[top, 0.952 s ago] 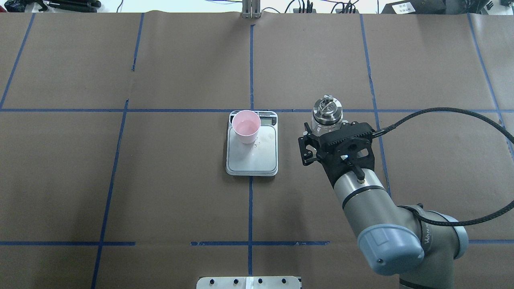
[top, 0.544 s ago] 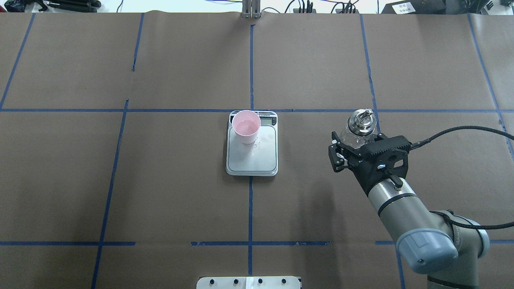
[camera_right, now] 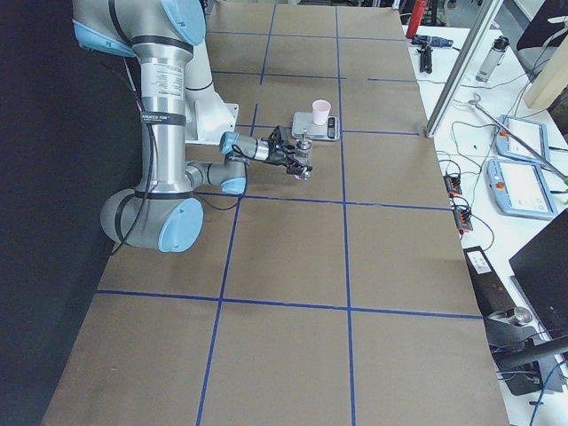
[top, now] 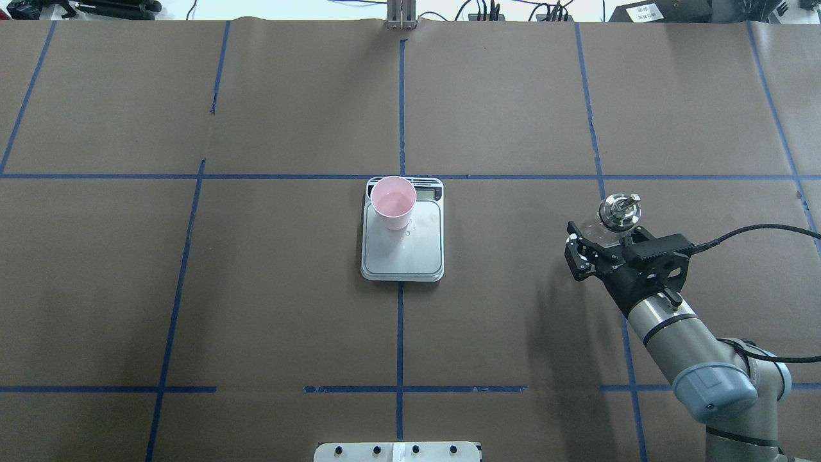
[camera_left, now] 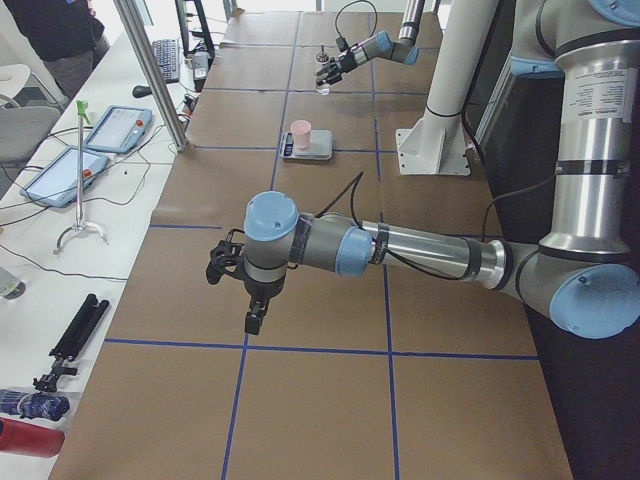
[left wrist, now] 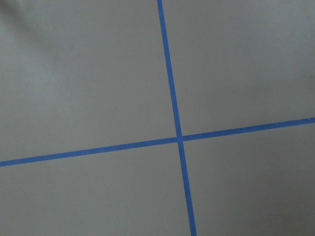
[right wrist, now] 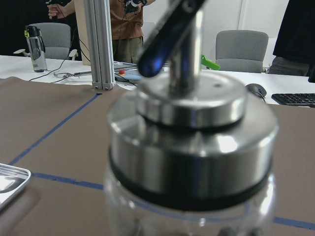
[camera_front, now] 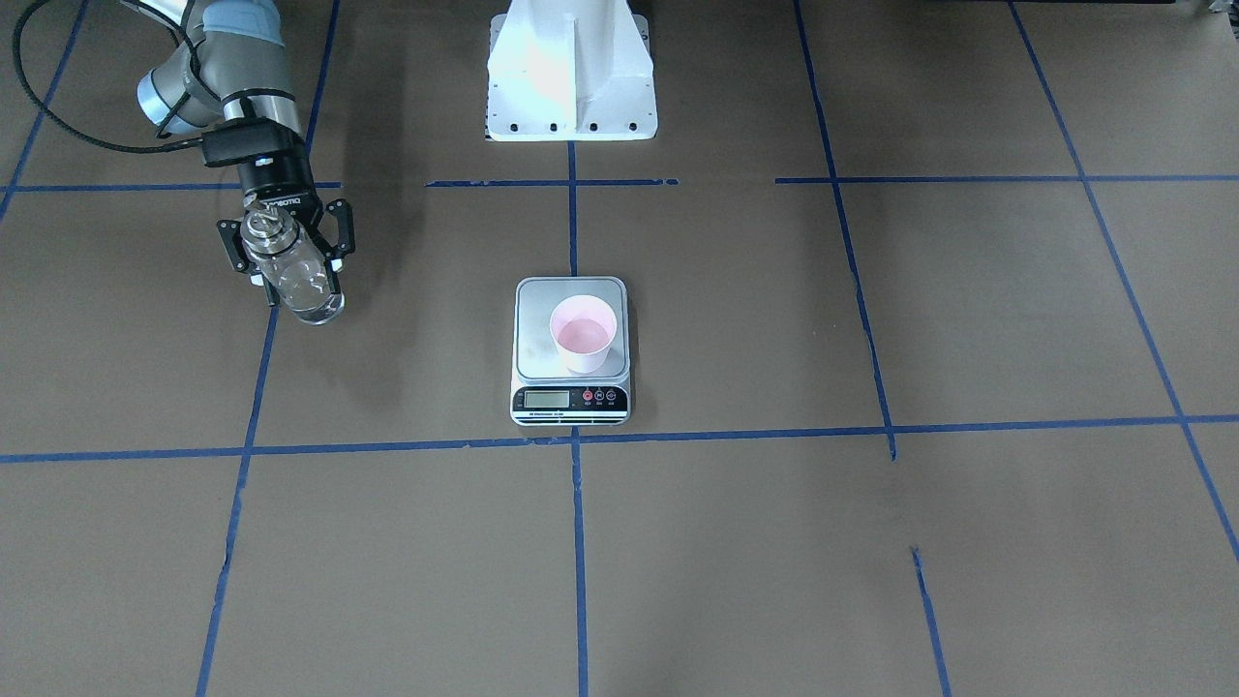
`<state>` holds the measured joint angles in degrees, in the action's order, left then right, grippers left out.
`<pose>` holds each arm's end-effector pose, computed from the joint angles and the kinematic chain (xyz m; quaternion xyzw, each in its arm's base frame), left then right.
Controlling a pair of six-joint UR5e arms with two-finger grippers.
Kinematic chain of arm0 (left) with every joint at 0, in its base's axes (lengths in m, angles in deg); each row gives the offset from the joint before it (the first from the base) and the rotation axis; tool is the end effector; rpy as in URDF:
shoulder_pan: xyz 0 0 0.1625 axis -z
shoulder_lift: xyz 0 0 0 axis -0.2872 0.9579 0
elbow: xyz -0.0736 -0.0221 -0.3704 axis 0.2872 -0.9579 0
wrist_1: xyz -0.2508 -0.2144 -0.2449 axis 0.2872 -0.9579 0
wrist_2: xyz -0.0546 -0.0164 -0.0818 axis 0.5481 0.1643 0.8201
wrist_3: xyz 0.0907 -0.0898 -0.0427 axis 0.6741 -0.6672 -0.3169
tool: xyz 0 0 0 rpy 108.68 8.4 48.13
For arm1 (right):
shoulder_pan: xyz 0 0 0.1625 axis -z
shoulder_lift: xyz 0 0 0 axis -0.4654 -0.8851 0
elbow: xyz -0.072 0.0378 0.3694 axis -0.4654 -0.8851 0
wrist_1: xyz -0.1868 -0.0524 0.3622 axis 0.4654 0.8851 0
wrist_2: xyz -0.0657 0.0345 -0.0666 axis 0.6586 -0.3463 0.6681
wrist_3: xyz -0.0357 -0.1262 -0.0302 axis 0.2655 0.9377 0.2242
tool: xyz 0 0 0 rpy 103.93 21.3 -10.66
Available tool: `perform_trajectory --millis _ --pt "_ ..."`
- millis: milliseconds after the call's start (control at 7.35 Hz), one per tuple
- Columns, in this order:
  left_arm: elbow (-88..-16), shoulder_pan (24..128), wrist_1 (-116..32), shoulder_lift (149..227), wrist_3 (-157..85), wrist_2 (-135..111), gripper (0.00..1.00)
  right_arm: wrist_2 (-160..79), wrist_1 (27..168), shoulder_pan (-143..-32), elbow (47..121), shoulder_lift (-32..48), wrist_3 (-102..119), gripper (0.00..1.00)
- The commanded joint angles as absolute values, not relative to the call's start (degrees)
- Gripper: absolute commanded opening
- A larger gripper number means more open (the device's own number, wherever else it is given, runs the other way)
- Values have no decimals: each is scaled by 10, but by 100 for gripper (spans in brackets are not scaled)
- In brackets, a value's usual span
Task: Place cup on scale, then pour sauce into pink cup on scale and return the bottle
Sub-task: 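Lower the dispenser with the right gripper onto the table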
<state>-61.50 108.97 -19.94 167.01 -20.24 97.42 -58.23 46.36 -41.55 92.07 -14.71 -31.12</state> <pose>-0.0647 -0.4934 0.5526 0.1189 0.3449 0.0308 0.9306 -0.4121 -0.3438 0.4126 0.5257 -0.3575 0.1157 0.7631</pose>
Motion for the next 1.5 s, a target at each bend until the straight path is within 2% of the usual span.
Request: perform_trajectory --millis 0,1360 --pt "-619 1090 -199 1670 -202 974 100 -588 445 -428 896 -152 -314 0" --pt "-625 1090 -199 1670 -202 970 100 -588 446 -433 848 -134 -328 0"
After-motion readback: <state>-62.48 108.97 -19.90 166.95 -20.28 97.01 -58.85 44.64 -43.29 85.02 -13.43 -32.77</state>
